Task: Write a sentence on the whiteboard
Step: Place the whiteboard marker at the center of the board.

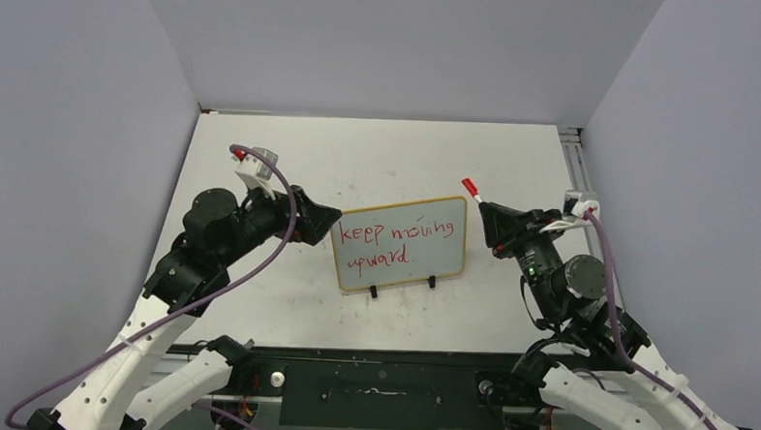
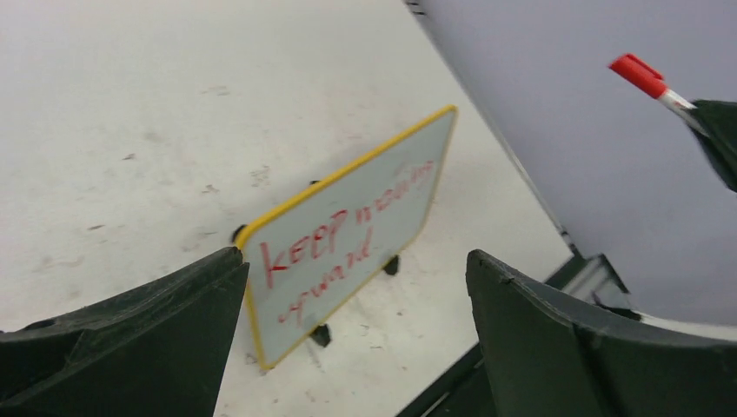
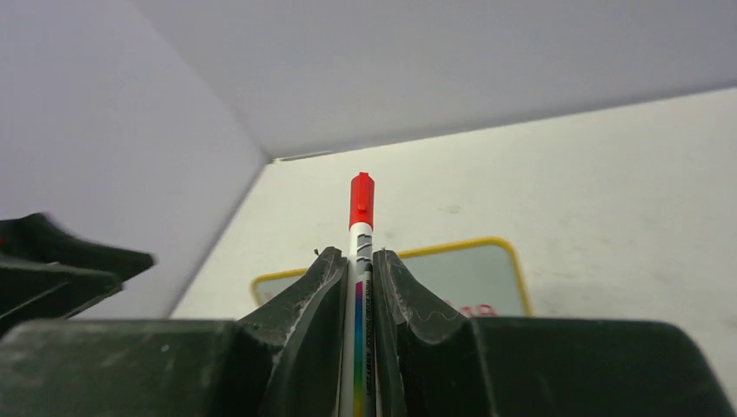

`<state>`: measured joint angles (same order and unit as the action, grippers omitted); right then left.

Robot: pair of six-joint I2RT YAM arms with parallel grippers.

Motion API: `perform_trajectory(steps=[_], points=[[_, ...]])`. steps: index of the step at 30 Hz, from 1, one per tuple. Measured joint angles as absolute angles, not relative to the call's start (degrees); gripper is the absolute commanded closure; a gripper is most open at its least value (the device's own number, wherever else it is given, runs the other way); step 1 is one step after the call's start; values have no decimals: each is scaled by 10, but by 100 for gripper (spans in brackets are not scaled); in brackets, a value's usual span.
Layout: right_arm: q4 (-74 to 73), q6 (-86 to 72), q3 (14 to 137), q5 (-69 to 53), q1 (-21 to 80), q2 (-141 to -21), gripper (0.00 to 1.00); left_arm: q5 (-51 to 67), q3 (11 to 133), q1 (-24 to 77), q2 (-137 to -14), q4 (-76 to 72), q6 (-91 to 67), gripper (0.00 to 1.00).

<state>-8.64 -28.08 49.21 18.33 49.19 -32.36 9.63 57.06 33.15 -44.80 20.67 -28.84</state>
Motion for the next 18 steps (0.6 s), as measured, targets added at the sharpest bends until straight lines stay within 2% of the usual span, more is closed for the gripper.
perform_trajectory(steps=[5, 9, 13, 18], points=[[-216, -275, 524, 357, 492, -362, 95, 62, 533, 236, -439, 237, -254, 4], [-272, -277, 518, 434, 485, -389, 94, 27, 497, 203, -427, 254, -235, 4], [-284, -279, 481, 442, 442, -401, 95, -11, 456, 194, -409, 256, -217, 4], [-261, -275, 420, 353, 298, -427, 95, -32, 428, 194, -397, 257, -203, 4]])
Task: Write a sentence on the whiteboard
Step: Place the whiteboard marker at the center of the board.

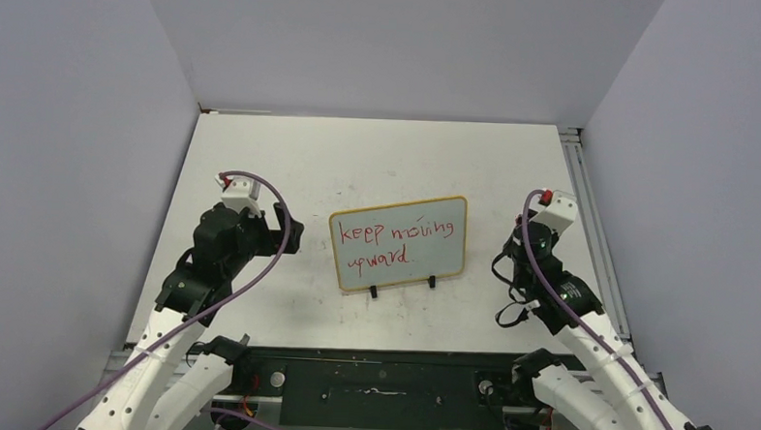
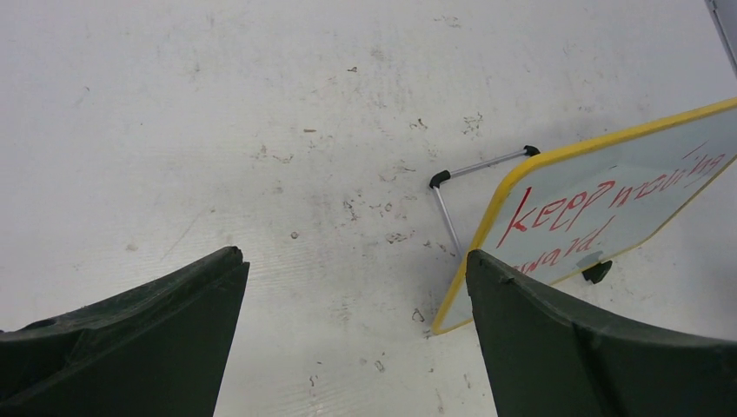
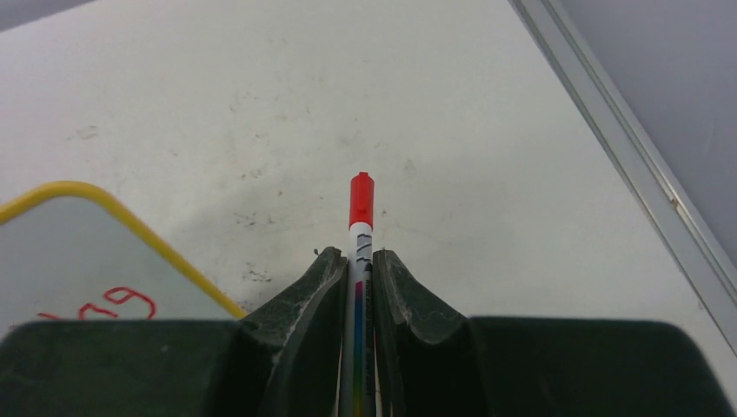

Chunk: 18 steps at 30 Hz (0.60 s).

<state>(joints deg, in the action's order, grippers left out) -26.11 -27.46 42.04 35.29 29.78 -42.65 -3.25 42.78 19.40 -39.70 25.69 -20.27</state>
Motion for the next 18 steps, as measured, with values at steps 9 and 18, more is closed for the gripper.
perform_trajectory(steps=[9, 18], points=[[-171, -279, 299, 190, 157, -463, 94, -47, 423, 193, -395, 256, -175, 4], [-105, -317, 218, 164, 153, -470, 92, -46, 423, 192, -400, 256, -169, 4]])
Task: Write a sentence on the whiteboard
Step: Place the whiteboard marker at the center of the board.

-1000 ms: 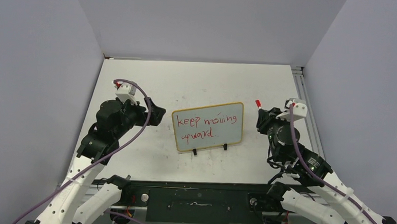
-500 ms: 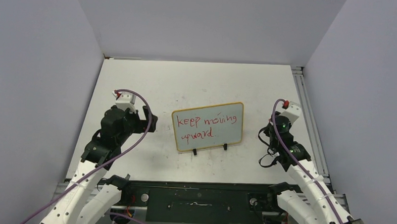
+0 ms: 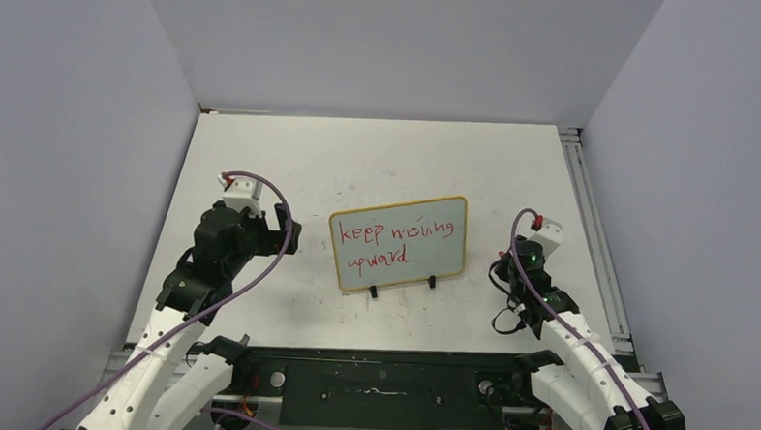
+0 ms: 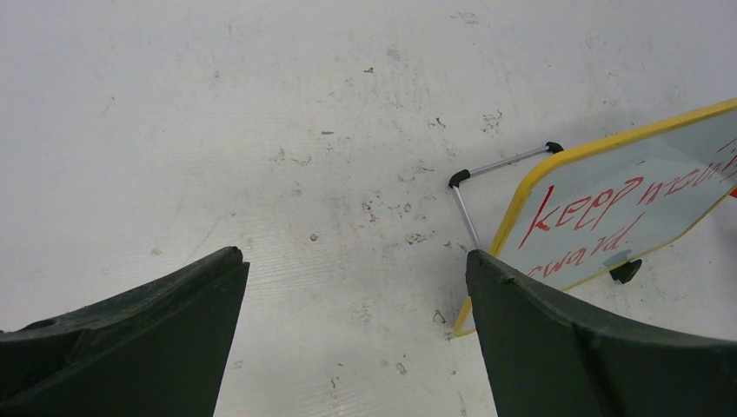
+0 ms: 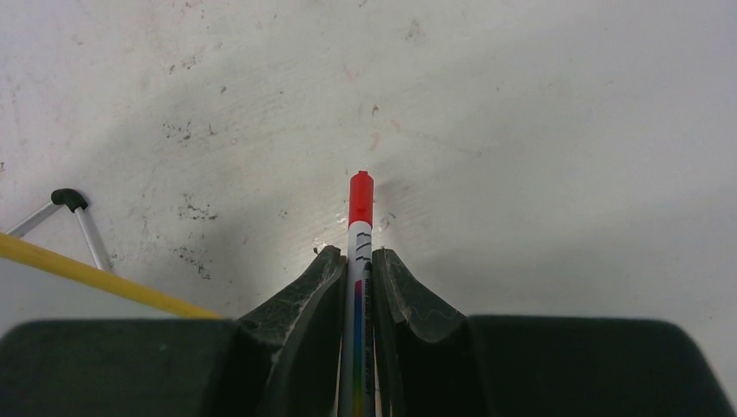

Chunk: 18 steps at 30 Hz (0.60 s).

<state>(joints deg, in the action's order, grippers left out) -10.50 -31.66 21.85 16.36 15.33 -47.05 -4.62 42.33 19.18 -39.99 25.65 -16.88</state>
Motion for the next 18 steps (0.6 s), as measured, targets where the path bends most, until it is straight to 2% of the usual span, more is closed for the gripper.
perform_trajectory(steps=[10, 15, 18], points=[[-83, -375, 215, 144, 136, -545, 85, -43, 418, 181, -390, 256, -170, 4], [-86, -391, 215, 128, 103, -553, 63, -43, 417, 179, -385, 256, -170, 4], [-95, -396, 213, 118, 93, -551, 54, -43, 417, 179, -384, 256, -173, 4]])
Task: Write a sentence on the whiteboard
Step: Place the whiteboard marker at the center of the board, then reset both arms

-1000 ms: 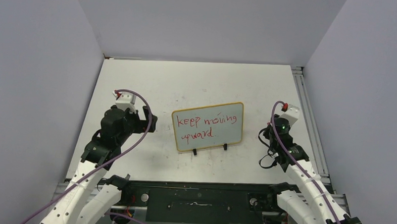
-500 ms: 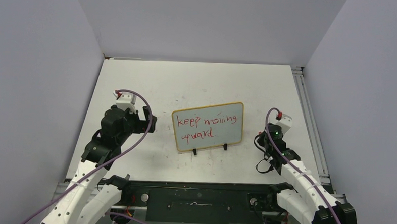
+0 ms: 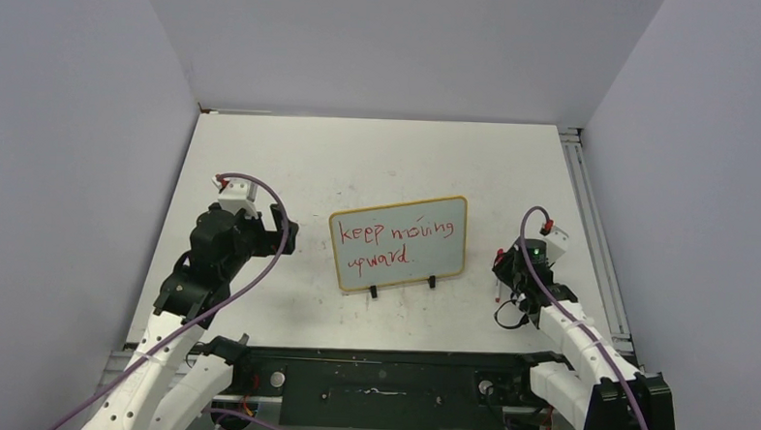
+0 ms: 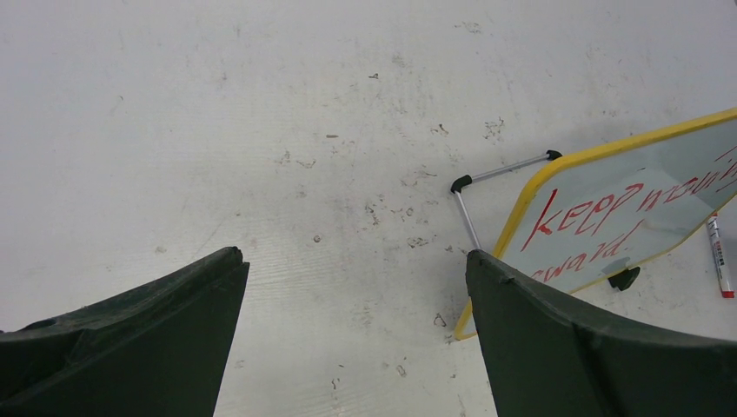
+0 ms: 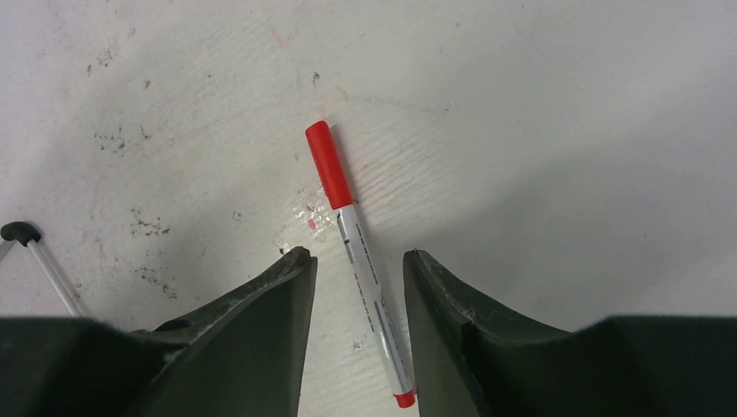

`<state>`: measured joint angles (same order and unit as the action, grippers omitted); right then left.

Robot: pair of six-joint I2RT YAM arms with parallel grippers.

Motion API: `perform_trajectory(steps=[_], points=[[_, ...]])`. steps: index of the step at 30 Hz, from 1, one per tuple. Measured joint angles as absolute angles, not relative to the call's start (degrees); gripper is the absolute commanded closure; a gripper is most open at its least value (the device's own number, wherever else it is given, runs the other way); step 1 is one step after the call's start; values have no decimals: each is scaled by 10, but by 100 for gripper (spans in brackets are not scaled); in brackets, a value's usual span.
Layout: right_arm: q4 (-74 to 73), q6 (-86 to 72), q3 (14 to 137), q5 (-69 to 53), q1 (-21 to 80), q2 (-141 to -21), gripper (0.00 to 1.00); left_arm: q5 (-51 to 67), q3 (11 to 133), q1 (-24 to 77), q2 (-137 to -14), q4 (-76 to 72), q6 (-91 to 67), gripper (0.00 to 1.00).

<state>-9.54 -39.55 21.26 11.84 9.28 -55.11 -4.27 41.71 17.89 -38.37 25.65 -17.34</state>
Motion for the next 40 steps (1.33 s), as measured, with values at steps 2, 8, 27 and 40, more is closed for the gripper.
perform_trajectory(steps=[2, 8, 27, 40], points=[[-105, -395, 211, 115, 90, -545, 49, -43, 417, 179, -384, 256, -175, 4], [-132, -382, 221, 109, 90, -524, 27, -43, 417, 174, -384, 256, -178, 4], [-181, -206, 392, 63, 90, -314, 11, -171, 441, 171, -326, 260, -189, 4], [-190, -184, 404, 52, 90, -275, 11, -195, 440, 171, -304, 260, -190, 4]])
